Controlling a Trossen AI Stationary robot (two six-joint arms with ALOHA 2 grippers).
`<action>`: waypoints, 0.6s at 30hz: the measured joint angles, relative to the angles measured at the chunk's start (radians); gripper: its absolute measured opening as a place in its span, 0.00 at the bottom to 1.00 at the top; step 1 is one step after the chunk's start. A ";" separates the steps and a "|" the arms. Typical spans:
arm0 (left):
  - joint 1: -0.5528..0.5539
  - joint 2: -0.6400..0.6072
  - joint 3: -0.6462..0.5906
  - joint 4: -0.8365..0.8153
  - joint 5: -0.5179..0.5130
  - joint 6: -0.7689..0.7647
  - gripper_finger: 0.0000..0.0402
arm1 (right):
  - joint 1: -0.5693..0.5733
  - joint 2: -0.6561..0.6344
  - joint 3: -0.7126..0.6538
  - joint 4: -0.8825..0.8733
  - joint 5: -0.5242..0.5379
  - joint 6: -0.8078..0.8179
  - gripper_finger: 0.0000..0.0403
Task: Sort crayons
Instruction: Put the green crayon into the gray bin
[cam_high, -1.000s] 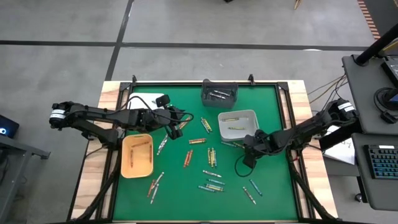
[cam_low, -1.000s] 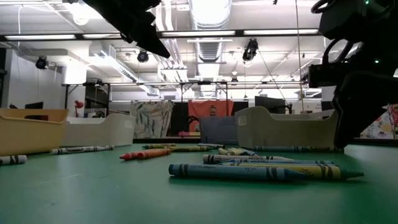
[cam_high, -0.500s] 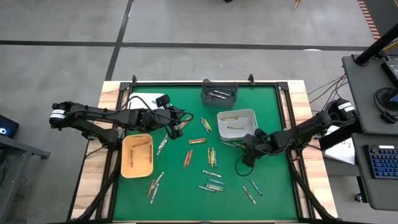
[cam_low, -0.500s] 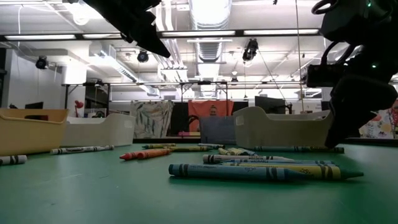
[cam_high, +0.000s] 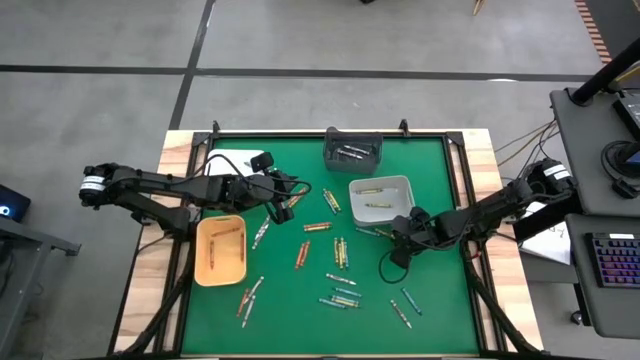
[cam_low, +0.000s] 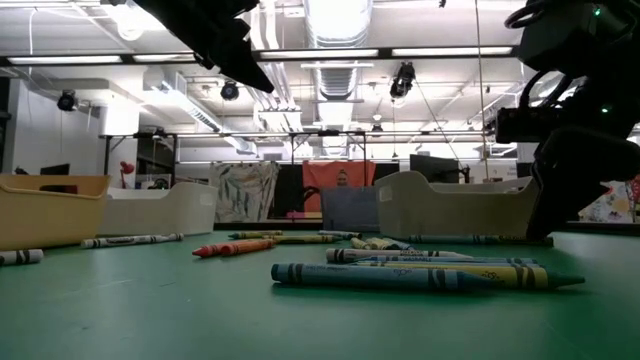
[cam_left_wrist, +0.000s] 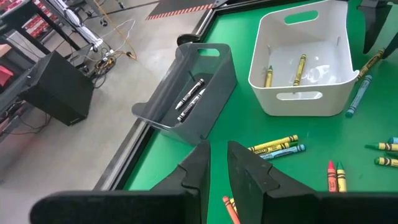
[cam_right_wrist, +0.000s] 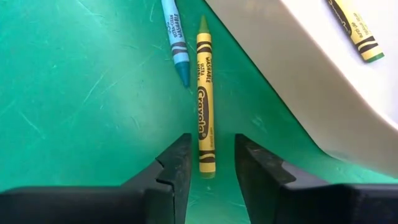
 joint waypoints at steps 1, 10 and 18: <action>0.000 0.000 0.000 0.000 0.000 0.000 0.09 | 0.000 0.000 -0.001 0.000 0.000 0.000 0.26; 0.000 0.000 0.000 0.000 0.000 0.004 0.09 | 0.000 -0.002 -0.025 0.005 -0.013 -0.008 0.13; 0.000 0.000 0.000 -0.004 0.000 0.004 0.09 | 0.000 -0.002 -0.007 -0.012 -0.048 -0.005 0.03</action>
